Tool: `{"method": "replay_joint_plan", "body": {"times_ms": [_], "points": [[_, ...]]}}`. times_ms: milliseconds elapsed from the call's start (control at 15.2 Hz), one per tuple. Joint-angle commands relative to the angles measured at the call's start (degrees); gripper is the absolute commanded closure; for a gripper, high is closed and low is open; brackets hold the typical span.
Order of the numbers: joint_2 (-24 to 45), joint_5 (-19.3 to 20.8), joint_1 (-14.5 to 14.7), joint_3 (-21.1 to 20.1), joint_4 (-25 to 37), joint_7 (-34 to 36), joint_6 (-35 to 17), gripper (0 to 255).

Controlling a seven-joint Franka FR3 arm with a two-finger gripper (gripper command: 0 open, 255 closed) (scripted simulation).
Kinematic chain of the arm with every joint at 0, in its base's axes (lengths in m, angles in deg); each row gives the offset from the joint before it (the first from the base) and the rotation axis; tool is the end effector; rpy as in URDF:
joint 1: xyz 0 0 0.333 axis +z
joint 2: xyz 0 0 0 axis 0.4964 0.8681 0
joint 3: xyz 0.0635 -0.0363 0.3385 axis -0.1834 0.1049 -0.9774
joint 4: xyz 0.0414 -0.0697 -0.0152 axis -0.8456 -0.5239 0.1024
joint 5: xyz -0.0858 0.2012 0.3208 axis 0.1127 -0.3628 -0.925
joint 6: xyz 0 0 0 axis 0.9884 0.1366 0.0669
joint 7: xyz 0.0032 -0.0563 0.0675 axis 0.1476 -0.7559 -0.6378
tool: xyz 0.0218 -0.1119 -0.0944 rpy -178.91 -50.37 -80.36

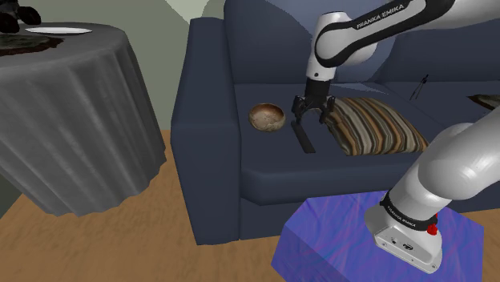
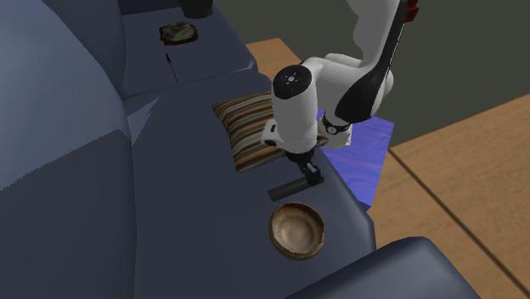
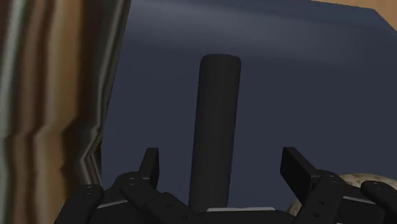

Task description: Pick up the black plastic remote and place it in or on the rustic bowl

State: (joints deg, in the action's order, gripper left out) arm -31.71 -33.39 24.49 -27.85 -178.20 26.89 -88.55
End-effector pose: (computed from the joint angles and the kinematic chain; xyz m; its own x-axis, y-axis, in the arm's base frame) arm 0.3778 -0.0300 0.3683 0.8223 -0.5323 -0.2009 -0.5496 -0.8345 -0.0384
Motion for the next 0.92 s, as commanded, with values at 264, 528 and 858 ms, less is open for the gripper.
{"method": "replay_joint_plan", "body": {"times_ms": [264,528,858], "points": [[6.1,-2.1,-0.2,-0.1,-1.6,2.4,-7.2,0],[8.1,-2.9,0.2,-0.3,-3.6,2.0,-11.3,0],[8.1,-2.9,0.2,-0.3,-3.6,2.0,-11.3,0]]}}
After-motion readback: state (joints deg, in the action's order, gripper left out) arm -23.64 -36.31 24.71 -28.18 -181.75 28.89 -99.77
